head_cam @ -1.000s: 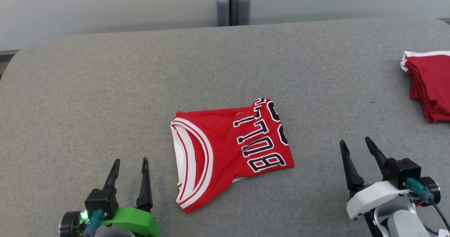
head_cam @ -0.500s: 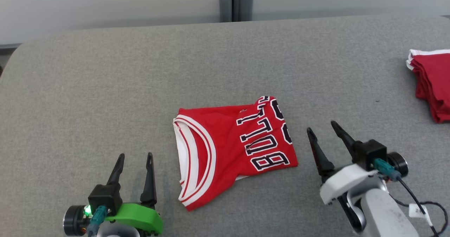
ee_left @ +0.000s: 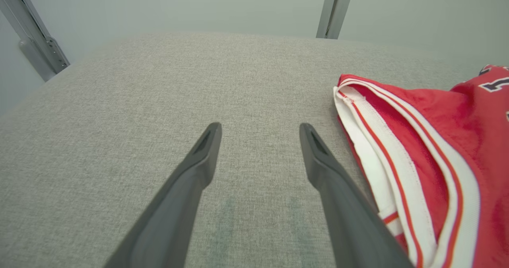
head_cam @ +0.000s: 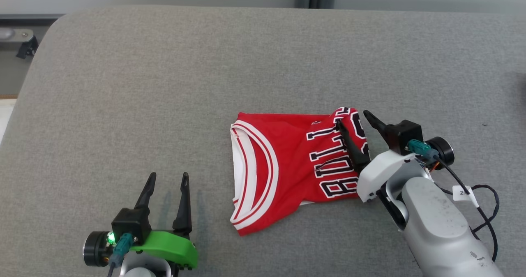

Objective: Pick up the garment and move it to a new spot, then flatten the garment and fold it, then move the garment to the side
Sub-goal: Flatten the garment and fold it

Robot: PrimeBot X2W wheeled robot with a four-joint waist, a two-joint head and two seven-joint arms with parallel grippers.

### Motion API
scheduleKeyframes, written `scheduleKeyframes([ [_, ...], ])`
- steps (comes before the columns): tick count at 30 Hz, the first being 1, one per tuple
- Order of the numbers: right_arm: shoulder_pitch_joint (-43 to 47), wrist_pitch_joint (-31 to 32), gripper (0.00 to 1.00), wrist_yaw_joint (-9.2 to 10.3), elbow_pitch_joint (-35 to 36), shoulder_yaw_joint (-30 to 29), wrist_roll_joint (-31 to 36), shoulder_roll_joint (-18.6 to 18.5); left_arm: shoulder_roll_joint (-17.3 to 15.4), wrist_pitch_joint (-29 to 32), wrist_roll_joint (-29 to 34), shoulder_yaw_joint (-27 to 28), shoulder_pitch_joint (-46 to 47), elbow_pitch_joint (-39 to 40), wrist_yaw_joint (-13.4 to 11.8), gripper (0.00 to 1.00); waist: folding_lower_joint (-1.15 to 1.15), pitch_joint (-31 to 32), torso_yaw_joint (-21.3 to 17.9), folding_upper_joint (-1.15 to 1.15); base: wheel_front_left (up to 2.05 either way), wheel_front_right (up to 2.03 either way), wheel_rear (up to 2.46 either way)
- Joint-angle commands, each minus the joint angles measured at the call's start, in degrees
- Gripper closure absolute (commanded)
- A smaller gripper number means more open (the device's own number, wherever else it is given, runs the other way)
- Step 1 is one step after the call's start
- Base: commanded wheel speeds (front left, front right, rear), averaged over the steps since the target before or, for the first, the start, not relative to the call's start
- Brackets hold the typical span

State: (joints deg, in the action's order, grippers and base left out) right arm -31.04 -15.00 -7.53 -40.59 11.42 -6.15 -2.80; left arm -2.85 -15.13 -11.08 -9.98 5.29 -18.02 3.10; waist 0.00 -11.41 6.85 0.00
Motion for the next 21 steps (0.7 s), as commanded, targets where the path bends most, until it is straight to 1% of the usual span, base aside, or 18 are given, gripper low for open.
scheduleKeyframes([
  [1,-0.9,-0.2,0.10,0.10,-0.8,-0.1,-0.4,-0.3,-0.2,0.0,-0.5,0.0,0.9,0.0,0.0,0.00,0.00,-0.9,1.0,0.00,0.00,0.00,0.00],
  [2,-1.2,-0.2,0.29,0.10,-1.7,-0.2,-0.4,-0.3,-0.2,0.0,-0.5,-0.1,1.0,0.0,0.0,0.00,0.00,-1.1,1.2,0.00,0.00,0.00,0.00],
  [5,-1.6,-0.2,0.75,0.10,-3.1,-0.4,-0.8,-0.3,-0.2,0.0,-0.5,0.0,1.2,0.1,0.1,0.00,0.00,-1.4,1.4,0.00,0.00,0.00,0.00],
  [7,-1.6,-0.2,1.00,0.10,-3.3,-0.9,-1.1,-0.3,-0.2,0.0,-0.4,0.1,1.3,0.2,0.2,0.00,0.00,-1.5,1.4,0.00,0.00,0.00,0.00],
  [11,-0.9,-0.2,1.00,0.10,-2.9,-3.1,-0.7,-0.3,-0.2,0.0,0.0,0.5,1.3,0.3,0.3,0.00,0.00,-1.7,1.0,0.00,0.00,0.00,0.00],
  [15,0.1,-0.2,1.00,0.10,-2.4,-8.3,1.0,-0.4,-0.2,0.0,0.1,0.3,1.5,0.4,0.4,0.00,0.00,-1.9,0.4,0.00,0.00,0.00,0.00],
  [18,1.1,-0.2,1.00,0.10,-3.3,-11.9,3.1,-0.3,-0.2,0.0,-0.1,0.1,1.7,0.3,0.5,0.00,0.00,-2.0,0.3,0.00,0.00,0.00,0.00],
  [20,1.7,-0.2,1.00,0.10,-4.4,-13.2,4.6,-0.3,-0.2,0.0,-0.2,0.0,1.9,0.4,0.5,0.00,0.00,-2.1,0.2,0.00,0.00,0.00,0.00],
  [21,2.0,-0.2,0.77,0.11,-5.0,-14.0,5.2,-0.3,-0.2,0.0,-0.3,0.0,2.0,0.3,0.5,0.00,0.00,-2.1,0.1,0.00,0.00,0.00,0.00],
])
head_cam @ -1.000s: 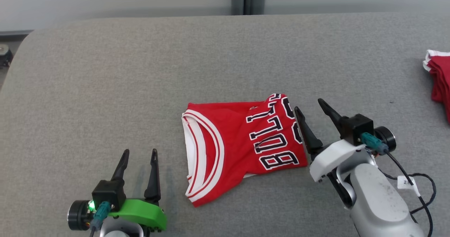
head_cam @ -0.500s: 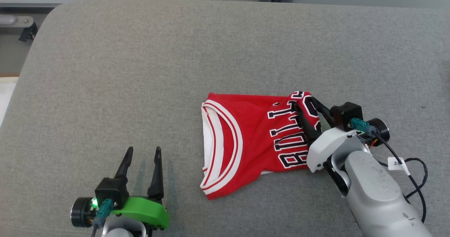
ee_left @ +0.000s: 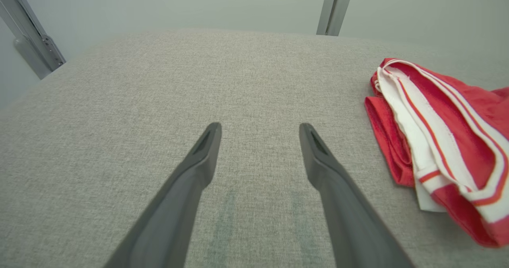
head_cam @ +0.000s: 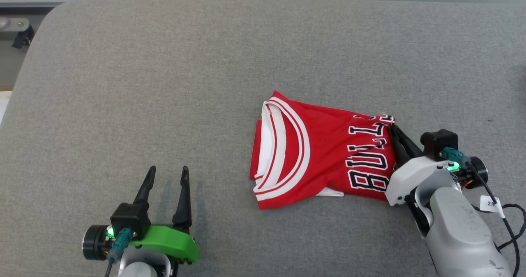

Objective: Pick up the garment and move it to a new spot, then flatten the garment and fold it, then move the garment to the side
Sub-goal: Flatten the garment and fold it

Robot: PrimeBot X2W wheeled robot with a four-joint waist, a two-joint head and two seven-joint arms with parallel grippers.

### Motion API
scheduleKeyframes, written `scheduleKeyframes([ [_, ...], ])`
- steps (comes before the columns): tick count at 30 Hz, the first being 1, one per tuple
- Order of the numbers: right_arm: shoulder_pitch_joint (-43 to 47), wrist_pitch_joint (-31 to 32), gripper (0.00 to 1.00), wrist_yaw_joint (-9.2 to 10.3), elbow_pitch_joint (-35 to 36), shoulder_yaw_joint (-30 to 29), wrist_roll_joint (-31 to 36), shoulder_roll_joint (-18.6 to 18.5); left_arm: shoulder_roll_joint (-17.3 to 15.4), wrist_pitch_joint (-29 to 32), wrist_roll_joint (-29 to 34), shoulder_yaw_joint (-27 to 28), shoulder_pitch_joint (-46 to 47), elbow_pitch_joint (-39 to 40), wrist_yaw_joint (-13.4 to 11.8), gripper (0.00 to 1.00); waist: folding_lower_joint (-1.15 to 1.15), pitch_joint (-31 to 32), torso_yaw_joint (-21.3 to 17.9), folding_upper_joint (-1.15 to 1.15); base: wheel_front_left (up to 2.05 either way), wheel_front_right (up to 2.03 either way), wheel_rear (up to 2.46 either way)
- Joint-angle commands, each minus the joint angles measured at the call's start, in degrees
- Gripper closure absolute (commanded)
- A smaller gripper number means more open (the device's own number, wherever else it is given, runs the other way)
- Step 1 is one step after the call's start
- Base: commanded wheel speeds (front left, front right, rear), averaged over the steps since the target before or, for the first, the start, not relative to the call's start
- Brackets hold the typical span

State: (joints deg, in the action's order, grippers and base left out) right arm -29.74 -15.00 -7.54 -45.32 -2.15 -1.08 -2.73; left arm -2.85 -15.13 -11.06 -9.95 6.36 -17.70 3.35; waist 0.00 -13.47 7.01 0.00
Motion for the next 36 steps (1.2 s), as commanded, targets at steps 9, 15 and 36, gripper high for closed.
scheduleKeyframes([
  [9,2.1,-0.2,0.00,0.11,4.2,-3.8,2.8,-0.4,-0.2,0.0,-0.2,0.6,0.6,-0.1,0.0,0.00,0.00,1.2,-0.8,0.00,0.00,0.00,0.00],
  [15,6.6,-0.2,0.00,0.11,17.5,-5.5,-0.4,-0.3,-0.2,0.0,0.8,2.2,-0.5,0.2,-0.2,0.00,0.00,3.3,-2.3,0.00,0.00,0.00,0.00],
  [36,24.9,-0.2,0.00,0.11,29.1,-3.9,-5.4,-0.3,-0.2,0.0,3.0,3.5,-6.3,2.7,-0.7,0.00,0.00,9.0,-8.1,0.00,0.00,0.00,0.00],
])
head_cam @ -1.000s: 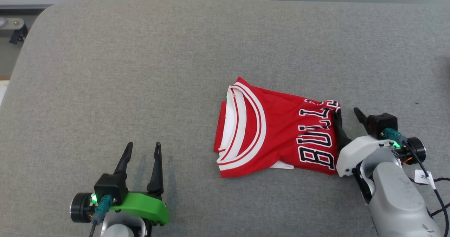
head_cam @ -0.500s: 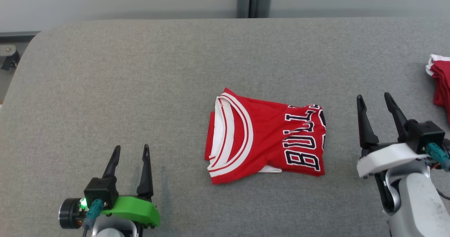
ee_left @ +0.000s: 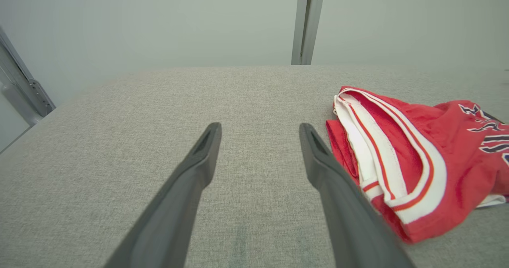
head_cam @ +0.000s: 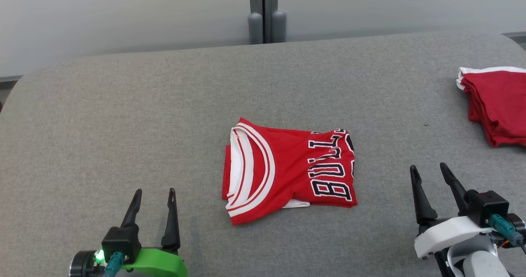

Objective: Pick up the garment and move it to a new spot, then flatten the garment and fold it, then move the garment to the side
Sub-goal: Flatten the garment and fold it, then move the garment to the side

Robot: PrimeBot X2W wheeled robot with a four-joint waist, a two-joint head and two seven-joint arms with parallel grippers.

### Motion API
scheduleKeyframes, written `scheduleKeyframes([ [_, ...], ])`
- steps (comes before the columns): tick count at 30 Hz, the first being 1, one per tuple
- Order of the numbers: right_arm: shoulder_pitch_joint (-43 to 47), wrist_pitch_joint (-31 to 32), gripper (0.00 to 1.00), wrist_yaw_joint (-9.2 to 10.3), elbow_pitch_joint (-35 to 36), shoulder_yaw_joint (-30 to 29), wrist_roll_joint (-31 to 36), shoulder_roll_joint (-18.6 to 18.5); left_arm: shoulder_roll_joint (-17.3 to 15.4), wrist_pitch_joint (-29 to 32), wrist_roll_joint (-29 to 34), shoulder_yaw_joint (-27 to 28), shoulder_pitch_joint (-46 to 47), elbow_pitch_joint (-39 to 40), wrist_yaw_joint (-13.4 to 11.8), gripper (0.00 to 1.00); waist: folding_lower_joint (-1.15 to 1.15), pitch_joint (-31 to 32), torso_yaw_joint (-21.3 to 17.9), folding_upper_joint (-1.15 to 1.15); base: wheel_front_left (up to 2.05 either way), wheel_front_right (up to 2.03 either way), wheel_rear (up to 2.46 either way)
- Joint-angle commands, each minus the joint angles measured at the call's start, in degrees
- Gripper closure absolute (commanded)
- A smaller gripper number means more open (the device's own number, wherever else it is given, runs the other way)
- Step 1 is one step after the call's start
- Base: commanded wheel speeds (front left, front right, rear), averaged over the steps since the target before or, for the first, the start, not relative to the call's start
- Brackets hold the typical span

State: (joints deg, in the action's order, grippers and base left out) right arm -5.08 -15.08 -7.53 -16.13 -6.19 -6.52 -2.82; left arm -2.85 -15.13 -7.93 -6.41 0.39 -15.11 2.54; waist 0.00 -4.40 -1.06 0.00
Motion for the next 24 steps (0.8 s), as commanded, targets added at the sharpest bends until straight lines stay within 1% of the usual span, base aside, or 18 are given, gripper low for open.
scheduleKeyframes([
  [1,-0.1,-0.1,0.00,0.10,-0.2,0.7,0.2,-0.2,-0.2,0.0,-0.1,0.0,0.1,0.2,0.2,0.00,0.00,-0.5,0.0,0.00,0.00,0.00,0.00],
  [5,-2.5,-0.1,0.00,0.10,-3.3,4.4,0.1,-0.2,-0.2,0.0,0.2,-0.4,1.9,0.2,0.6,0.00,0.00,-2.1,0.8,0.00,0.00,0.00,0.00],
  [11,-9.2,-0.1,0.00,0.10,-7.6,9.6,-1.0,-0.2,-0.2,0.0,0.5,-1.0,4.1,0.5,1.2,0.00,0.00,-5.9,2.5,0.00,0.00,0.00,0.00],
  [14,-12.5,-0.1,0.00,0.10,-10.6,11.1,-0.5,-0.3,-0.2,0.0,0.7,-1.3,5.2,0.2,1.6,0.00,0.00,-7.6,3.4,0.00,0.00,0.00,0.00],
  [16,-13.7,-0.1,0.00,0.10,-14.5,11.6,0.5,-0.2,-0.2,0.0,0.9,-1.5,5.8,-0.1,1.9,0.00,0.00,-8.5,4.0,0.00,0.00,0.00,0.00],
  [20,-16.2,-0.1,0.00,0.10,-21.8,13.6,0.0,-0.2,-0.2,0.0,1.1,-1.6,6.6,-0.6,2.2,0.00,0.00,-9.5,4.6,0.00,0.00,0.00,0.00],
  [21,-16.6,0.0,0.08,0.10,-23.6,14.7,-0.5,-0.3,-0.2,0.0,1.1,-1.6,6.6,-0.8,2.3,0.00,0.00,-9.6,4.6,0.00,0.00,0.00,0.00],
  [22,-16.6,0.1,0.60,0.10,-25.1,15.7,-0.9,-0.2,-0.2,0.0,1.2,-1.5,6.6,-0.8,2.4,0.00,0.00,-9.6,4.5,0.00,0.00,0.00,0.00],
  [23,-16.8,0.3,1.00,0.10,-26.4,16.2,-1.7,-0.2,-0.2,0.0,1.4,-1.4,6.7,-0.9,2.4,0.00,0.00,-9.5,4.2,0.00,0.00,0.00,0.00],
  [24,-17.0,0.4,1.00,0.10,-26.8,16.4,-1.9,-0.2,-0.2,0.0,1.5,-1.3,6.7,-0.8,2.5,0.00,0.00,-9.4,3.9,0.00,0.00,0.00,0.00],
])
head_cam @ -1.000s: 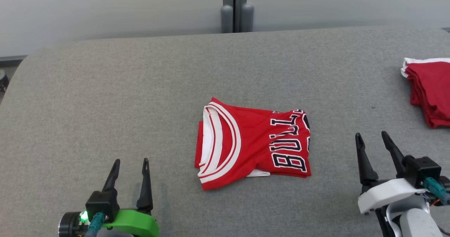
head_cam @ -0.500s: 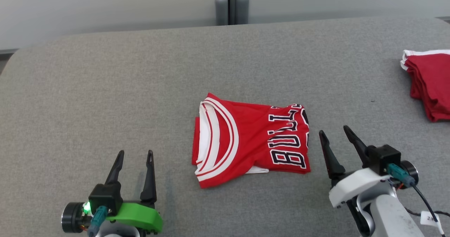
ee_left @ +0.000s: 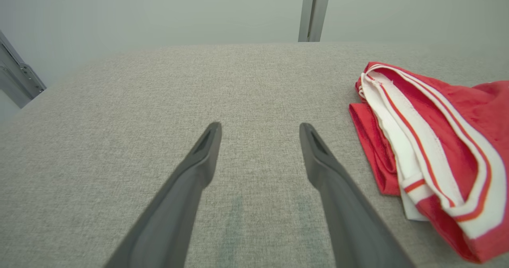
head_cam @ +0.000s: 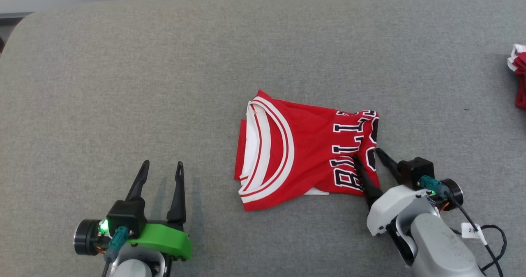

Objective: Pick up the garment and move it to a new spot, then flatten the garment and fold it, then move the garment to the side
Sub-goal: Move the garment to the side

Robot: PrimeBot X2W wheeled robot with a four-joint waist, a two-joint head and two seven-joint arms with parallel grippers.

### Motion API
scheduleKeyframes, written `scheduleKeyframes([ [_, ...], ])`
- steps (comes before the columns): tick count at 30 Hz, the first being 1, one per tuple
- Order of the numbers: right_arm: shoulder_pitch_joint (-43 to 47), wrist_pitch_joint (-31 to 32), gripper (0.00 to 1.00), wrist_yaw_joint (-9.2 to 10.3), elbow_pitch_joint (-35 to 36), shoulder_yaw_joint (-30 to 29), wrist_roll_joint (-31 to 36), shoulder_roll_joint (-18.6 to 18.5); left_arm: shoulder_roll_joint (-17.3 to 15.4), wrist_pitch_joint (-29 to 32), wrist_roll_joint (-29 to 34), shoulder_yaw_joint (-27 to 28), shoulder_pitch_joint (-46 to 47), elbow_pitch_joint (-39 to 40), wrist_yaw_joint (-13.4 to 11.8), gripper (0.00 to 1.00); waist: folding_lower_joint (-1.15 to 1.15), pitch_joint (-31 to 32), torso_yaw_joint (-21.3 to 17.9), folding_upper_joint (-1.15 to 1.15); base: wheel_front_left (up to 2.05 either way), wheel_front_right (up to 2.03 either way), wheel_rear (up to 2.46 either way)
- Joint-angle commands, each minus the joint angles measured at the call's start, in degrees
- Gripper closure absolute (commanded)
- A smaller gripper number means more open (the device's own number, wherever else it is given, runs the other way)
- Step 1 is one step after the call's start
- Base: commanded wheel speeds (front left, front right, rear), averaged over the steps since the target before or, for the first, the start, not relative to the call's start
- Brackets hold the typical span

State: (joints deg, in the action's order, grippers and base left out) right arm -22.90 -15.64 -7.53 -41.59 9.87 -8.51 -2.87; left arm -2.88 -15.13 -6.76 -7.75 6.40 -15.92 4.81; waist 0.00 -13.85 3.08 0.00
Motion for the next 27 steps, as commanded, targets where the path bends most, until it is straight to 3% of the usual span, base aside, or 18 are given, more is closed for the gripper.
scheduleKeyframes([
  [1,0.6,0.9,1.00,0.10,-1.4,0.0,0.2,-0.1,-0.1,0.0,0.5,0.1,0.7,0.2,0.3,0.00,0.00,0.2,-0.8,0.00,0.00,0.00,0.00],
  [7,1.0,0.5,1.00,0.17,3.0,-4.8,1.6,-0.4,-0.2,0.0,1.3,0.7,0.2,1.8,0.7,0.00,0.00,1.6,-6.2,0.00,0.00,0.00,0.00],
  [20,3.7,0.5,1.00,0.11,9.8,-3.5,-0.9,-0.1,-0.2,0.0,2.8,-2.3,1.5,2.8,1.7,0.00,0.00,2.1,-27.8,0.00,0.00,0.00,0.00],
  [27,5.4,0.5,1.00,0.11,12.0,-4.2,-1.6,-0.1,-0.2,0.0,3.5,-4.1,1.3,2.6,2.2,0.00,0.00,1.5,-33.4,0.00,0.00,0.00,0.00],
])
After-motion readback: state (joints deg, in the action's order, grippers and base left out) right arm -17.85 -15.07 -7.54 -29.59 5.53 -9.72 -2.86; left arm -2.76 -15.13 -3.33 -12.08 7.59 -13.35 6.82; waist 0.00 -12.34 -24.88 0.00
